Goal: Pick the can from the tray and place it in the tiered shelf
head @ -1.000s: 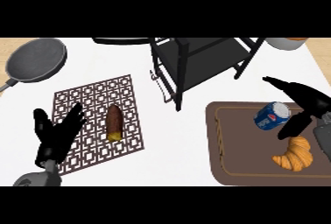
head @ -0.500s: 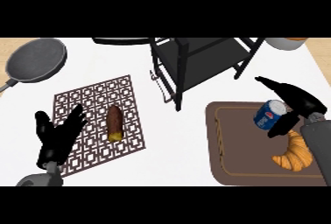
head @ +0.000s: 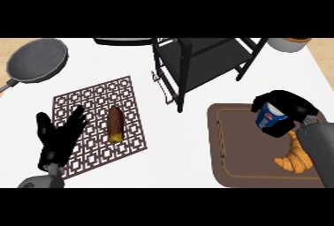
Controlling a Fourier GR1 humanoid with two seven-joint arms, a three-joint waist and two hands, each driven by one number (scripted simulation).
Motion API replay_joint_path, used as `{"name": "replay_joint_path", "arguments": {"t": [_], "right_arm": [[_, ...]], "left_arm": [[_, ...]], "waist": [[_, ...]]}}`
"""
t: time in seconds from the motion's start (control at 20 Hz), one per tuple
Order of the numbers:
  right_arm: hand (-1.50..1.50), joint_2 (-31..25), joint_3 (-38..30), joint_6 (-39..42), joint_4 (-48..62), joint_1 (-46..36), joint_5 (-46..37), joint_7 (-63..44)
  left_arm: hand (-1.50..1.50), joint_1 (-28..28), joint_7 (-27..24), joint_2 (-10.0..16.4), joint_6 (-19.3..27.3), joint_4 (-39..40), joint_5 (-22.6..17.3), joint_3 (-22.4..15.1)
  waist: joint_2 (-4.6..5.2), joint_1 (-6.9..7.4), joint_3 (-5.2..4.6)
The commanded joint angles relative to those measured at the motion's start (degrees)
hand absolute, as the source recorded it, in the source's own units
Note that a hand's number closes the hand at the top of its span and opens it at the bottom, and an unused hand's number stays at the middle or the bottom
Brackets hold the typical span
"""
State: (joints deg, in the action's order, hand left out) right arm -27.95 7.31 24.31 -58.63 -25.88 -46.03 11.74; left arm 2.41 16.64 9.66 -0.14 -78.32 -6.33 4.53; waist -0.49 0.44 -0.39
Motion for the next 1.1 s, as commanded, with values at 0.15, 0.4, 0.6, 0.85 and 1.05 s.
{"name": "replay_joint_path", "arguments": {"t": [0.15, 0.4, 0.6, 0.85, 1.05], "right_arm": [[1.5, 3.93, 0.18, -1.31, -0.66, 3.59, 0.43, 4.15], [1.5, 9.34, 3.53, -0.13, -9.86, 5.79, 1.0, 2.48], [1.5, 19.98, 14.19, 1.79, -15.54, 6.15, -2.87, -3.99], [1.5, 23.4, 14.76, 3.28, -36.07, 13.81, 0.67, -10.49], [1.5, 23.52, 9.29, 7.05, -51.04, 13.57, 5.72, -15.97]], "left_arm": [[0.0, 0.31, 2.33, -0.14, 0.11, -0.86, 0.09, 0.1], [0.0, -0.27, -0.83, -0.31, 0.24, 1.07, 0.76, 0.73], [0.0, 0.27, -0.55, 0.36, -1.45, 2.64, -0.56, 1.4], [0.0, -0.48, 0.27, -0.81, 0.51, 0.32, 0.61, 0.65], [0.0, -3.95, 0.38, -0.13, -0.27, -2.46, 0.6, 0.47]], "waist": [[0.46, -0.32, 0.41], [0.25, -0.87, 0.33], [0.22, -0.7, 0.25], [0.07, -1.54, 0.34], [-0.1, -1.55, 0.37]]}}
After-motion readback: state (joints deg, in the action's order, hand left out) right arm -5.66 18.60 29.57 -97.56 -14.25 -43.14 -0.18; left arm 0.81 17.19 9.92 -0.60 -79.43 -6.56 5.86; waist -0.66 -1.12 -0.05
